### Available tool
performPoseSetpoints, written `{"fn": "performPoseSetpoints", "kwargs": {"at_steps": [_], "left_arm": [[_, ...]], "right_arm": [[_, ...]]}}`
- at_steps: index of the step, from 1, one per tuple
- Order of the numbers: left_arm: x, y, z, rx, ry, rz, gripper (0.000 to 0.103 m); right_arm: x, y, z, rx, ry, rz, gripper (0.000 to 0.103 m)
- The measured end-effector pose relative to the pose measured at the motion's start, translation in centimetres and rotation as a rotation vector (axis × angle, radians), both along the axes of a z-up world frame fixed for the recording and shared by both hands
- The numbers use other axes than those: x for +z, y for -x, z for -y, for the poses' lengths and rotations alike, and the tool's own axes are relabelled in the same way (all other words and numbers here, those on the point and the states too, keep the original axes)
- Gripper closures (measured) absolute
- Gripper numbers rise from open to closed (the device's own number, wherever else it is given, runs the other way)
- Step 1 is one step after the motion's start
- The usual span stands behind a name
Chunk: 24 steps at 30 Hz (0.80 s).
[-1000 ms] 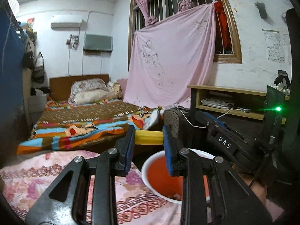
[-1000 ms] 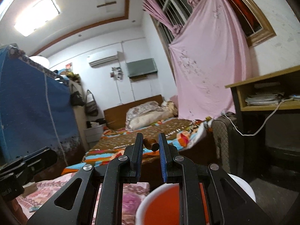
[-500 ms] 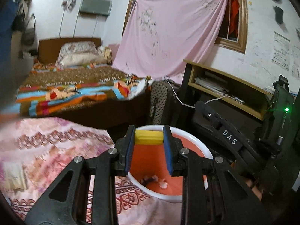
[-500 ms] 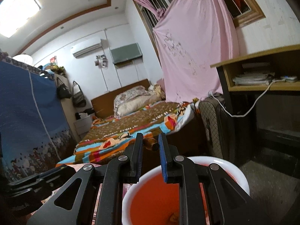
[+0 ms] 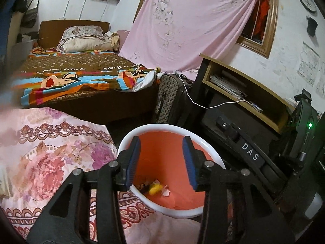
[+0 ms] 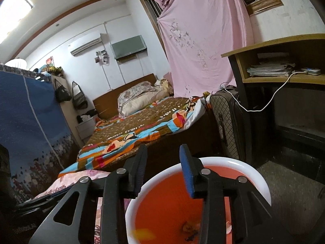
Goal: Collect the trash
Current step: 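Open both tools over the basin and pull them back toward the bedspread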
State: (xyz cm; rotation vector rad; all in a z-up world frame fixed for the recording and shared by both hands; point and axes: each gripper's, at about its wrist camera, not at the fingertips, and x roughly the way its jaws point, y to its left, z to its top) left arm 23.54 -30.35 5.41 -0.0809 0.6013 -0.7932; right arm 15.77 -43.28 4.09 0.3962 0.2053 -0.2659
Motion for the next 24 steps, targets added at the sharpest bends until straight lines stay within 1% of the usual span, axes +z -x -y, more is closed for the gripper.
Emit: {"fn": "performPoseSetpoints", "kwargs": {"at_steps": [3, 9, 12, 14, 15, 17, 18, 20, 21, 22, 24], "left_arm": [[0.2, 0.1, -0.7, 0.023, 0.01, 0.008, 0.075], [0.8, 0.1, -2.8, 0.112, 0.019, 0.055, 0.066], [1.2, 0.1, -3.8, 0.163, 0.014, 0.082, 0.06], [1.5, 0.2, -4.7, 0.2, 0.011, 0.101, 0.052], [1.6, 0.3, -5.1, 0.213, 0.01, 0.108, 0.05], [1.8, 0.4, -5.9, 0.248, 0.008, 0.128, 0.041], [1.9, 0.5, -6.4, 0.269, 0.005, 0.14, 0.04], [2.1, 0.6, -7.5, 0.307, 0.004, 0.16, 0.036], [2.2, 0.6, -8.1, 0.319, 0.006, 0.164, 0.036], [2.3, 0.6, -8.8, 0.336, 0.01, 0.169, 0.035], [2.4, 0.8, -10.0, 0.366, 0.018, 0.178, 0.034]], "right_arm": [[0.0, 0.1, -0.2, -0.003, 0.004, 0.001, 0.069], [0.3, 0.1, -0.6, 0.002, 0.023, 0.019, 0.063], [0.6, 0.1, -1.1, 0.011, 0.038, 0.035, 0.057], [0.8, 0.1, -1.5, 0.017, 0.053, 0.048, 0.056], [1.0, 0.0, -1.8, 0.022, 0.06, 0.053, 0.056], [1.1, -0.1, -2.3, 0.032, 0.073, 0.062, 0.055], [1.2, -0.2, -2.6, 0.038, 0.08, 0.068, 0.053], [1.4, -0.3, -3.1, 0.049, 0.089, 0.084, 0.046], [1.5, -0.3, -3.5, 0.054, 0.093, 0.095, 0.037], [1.6, -0.3, -3.8, 0.06, 0.096, 0.112, 0.032], [2.0, -0.2, -4.7, 0.075, 0.106, 0.143, 0.031]]}}
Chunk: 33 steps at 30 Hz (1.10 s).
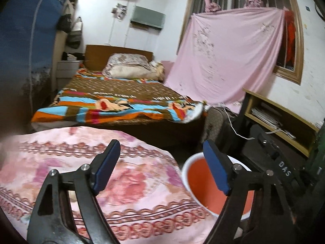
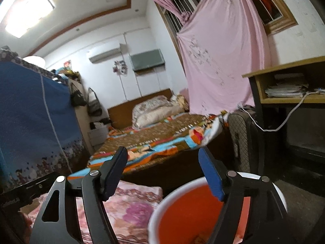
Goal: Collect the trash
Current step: 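Open both tools over the basin and pull them back toward the bedspread, then move both tools over the white sachet and the blue-white tube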
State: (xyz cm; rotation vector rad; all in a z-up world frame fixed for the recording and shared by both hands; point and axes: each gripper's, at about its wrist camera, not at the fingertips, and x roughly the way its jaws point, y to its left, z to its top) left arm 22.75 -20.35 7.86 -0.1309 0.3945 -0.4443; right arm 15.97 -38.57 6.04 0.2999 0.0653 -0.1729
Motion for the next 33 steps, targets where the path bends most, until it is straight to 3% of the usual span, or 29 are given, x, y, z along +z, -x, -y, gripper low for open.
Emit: {"fn": "performPoseSetpoints", "kwargs": {"at_steps": [3, 6, 8, 10, 22, 33], "left_arm": [[0.2, 0.4, -1.9, 0.048, 0.014, 0.021, 0.03], [0.3, 1.1, -3.8, 0.106, 0.025, 0.047, 0.019], [0.3, 1.6, -5.2, 0.147, 0.044, 0.069, 0.011], [0.3, 2.2, -6.6, 0.185, 0.061, 0.095, 0.011], [0.0, 5.1, -13.0, 0.368, 0.04, 0.203, 0.011], [-1.0, 6.8, -17.6, 0.448, -0.057, 0.256, 0.011]], "right_arm": [[0.5, 0.0, -1.5, 0.026, 0.028, 0.04, 0.026], [0.9, -0.1, -3.0, 0.063, 0.046, 0.078, 0.02], [1.1, -0.1, -3.9, 0.081, 0.056, 0.098, 0.011], [1.1, 0.0, -4.8, 0.097, 0.066, 0.121, 0.0], [1.2, 0.7, -10.6, 0.215, 0.14, 0.231, 0.0], [0.6, -0.2, -16.4, 0.368, 0.252, 0.219, 0.0]]}}
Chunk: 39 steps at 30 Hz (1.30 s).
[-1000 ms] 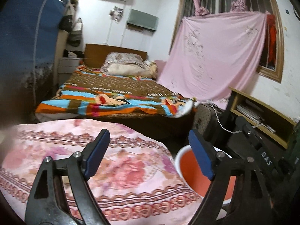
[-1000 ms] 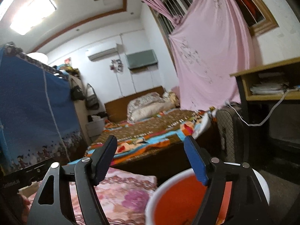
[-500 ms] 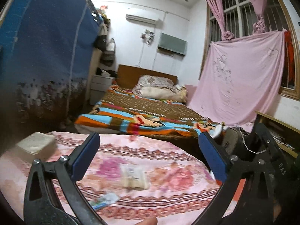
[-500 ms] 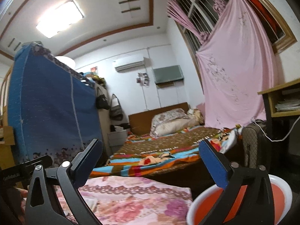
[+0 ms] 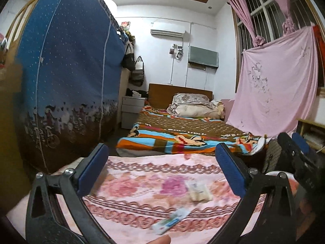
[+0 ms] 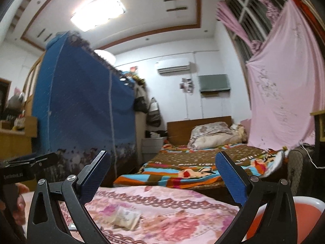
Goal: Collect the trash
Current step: 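Move both tools over the white sachet and the blue-white tube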
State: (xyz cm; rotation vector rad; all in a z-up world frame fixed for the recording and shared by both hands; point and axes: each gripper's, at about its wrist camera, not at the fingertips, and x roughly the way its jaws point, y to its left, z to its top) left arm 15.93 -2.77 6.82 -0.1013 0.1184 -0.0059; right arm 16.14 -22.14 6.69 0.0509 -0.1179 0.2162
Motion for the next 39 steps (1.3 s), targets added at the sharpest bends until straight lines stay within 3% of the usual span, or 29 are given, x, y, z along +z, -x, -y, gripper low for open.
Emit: {"fn": "performPoseSetpoints", "kwargs": {"at_steps": [7, 15, 20, 25, 28, 34, 39], "left_arm": [[-1.6, 0.1, -0.5, -0.03, -0.064, -0.048, 0.011], [-2.8, -2.1, 0.1, -0.138, -0.068, -0.216, 0.013], [-4.1, -4.2, 0.6, -0.253, -0.055, -0.393, 0.028], [-5.5, -5.7, 1.1, -0.337, -0.051, -0.52, 0.044], [-6.3, -6.4, 1.5, -0.358, -0.061, -0.589, 0.049], [-7.6, -7.3, 2.1, -0.389, -0.08, -0.694, 0.071], [-8.0, -7.3, 2.5, -0.366, -0.123, -0.732, 0.078]], "right_arm": [[-0.7, -1.5, -1.9, 0.055, 0.062, -0.068, 0.0], [-1.7, -4.7, -2.5, 0.114, 0.097, -0.255, 0.0], [-2.5, -6.7, -3.0, 0.137, 0.115, -0.369, 0.002], [-3.4, -8.1, -3.6, 0.164, 0.133, -0.46, 0.006], [-3.9, -9.0, -3.8, 0.185, 0.14, -0.52, 0.009], [-4.9, -10.5, -3.9, 0.215, 0.137, -0.616, 0.013], [-5.4, -11.1, -3.9, 0.23, 0.132, -0.671, 0.014]]}}
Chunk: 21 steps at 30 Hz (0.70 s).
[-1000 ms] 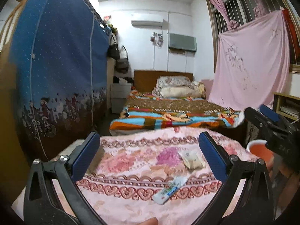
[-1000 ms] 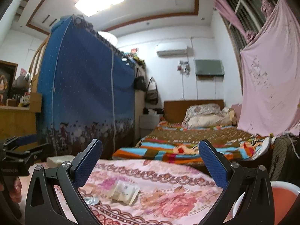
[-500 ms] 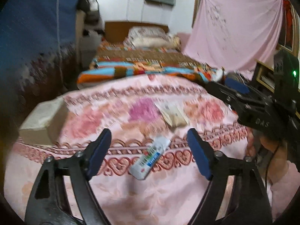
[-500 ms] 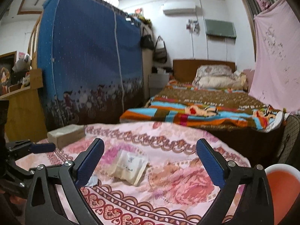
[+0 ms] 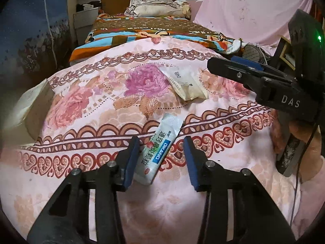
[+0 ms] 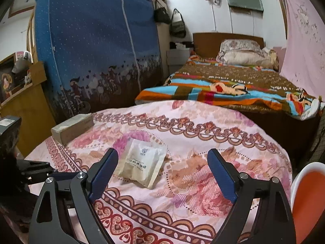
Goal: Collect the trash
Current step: 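Grasp the blue-white tube with left tool while right tool grasps white sachet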
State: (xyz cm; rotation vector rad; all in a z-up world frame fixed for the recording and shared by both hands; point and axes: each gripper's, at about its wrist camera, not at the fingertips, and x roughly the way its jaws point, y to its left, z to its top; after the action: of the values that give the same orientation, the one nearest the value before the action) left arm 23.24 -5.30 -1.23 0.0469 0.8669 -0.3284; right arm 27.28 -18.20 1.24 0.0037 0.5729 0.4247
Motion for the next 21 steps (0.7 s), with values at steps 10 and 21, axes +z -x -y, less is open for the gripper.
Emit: {"fn": "performPoseSetpoints", "kwargs": {"at_steps": [10, 21], "left_arm": [[0.1, -0.2, -1.8, 0.061, 0.059, -0.006, 0.09], [-0.3, -0.7, -5.5, 0.254, 0.243, -0.014, 0.091]], "right_arm": [[-0.7, -0.9, -1.3, 0.028, 0.051, -0.055, 0.016], [-2.1, -2.2, -4.1, 0.095, 0.09, -0.157, 0.018]]}}
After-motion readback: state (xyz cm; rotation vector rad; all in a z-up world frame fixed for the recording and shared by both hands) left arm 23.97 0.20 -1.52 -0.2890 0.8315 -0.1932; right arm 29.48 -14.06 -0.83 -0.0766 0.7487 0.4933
